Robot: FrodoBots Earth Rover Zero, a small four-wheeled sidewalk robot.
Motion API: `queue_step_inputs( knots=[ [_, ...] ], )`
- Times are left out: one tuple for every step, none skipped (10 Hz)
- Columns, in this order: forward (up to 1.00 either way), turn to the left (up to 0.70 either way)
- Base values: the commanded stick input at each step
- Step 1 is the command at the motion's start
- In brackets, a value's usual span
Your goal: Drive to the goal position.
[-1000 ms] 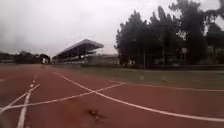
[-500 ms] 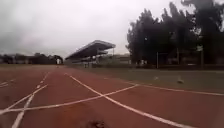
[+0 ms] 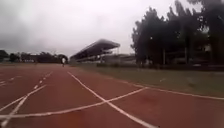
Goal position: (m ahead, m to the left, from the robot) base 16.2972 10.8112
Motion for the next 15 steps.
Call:
queue_step_inputs(
  knots=[
    [0.7,0.0],
    [0.7,0.0],
    [0.7,0.0],
    [0.7,0.0],
    [0.7,0.0],
    [0.7,0.0],
    [0.7,0.0],
    [0.7,0.0],
    [0.7,0.0],
    [0.7,0.01],
    [0.7,0.22],
    [0.7,0.35],
    [0.7,0.35],
    [0.7,0.35],
    [0.7,0.35]
  ],
)
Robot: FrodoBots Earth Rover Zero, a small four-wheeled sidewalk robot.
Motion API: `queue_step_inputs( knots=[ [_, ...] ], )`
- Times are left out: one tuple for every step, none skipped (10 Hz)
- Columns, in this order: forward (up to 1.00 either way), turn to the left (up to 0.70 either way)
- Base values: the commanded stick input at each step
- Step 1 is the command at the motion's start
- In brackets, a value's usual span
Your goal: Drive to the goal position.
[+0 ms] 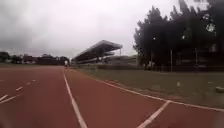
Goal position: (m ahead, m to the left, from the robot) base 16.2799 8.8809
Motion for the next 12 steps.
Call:
queue_step_inputs(
  knots=[
    [0.7,0.35],
    [0.7,0.35],
    [0.7,0.35],
    [0.7,0.35],
    [0.7,0.35],
    [0.7,0.35],
    [0.7,0.35],
    [0.7,0.35],
    [0.7,0.35],
    [0.7,0.35],
    [0.7,0.35],
    [0.7,0.34]
  ],
)
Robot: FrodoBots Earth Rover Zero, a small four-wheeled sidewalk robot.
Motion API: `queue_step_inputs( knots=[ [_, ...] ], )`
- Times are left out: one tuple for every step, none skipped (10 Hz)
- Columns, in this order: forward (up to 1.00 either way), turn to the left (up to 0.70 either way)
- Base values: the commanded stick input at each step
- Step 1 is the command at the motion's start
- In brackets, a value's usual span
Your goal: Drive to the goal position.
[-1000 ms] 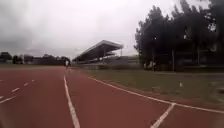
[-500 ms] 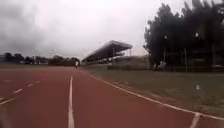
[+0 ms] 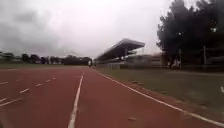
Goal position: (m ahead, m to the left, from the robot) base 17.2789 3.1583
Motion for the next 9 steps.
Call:
queue_step_inputs(
  knots=[
    [0.7,0.32],
    [0.7,0.0],
    [0.7,0.0],
    [0.7,0.0],
    [0.7,0.0],
    [0.7,0.0],
    [0.7,0.0],
    [0.7,0.0],
    [0.7,0.0]
  ],
)
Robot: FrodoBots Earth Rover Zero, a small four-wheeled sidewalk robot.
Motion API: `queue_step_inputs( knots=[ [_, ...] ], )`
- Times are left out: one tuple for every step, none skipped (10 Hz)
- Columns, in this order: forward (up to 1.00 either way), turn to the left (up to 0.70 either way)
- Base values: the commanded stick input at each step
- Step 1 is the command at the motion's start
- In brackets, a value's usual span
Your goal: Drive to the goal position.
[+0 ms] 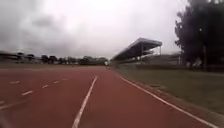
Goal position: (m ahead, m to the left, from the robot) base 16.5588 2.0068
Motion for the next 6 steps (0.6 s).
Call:
queue_step_inputs(
  knots=[
    [0.7,0.0],
    [0.7,-0.01],
    [0.7,-0.22],
    [0.7,-0.35],
    [0.7,-0.35],
    [0.7,-0.24]
  ],
)
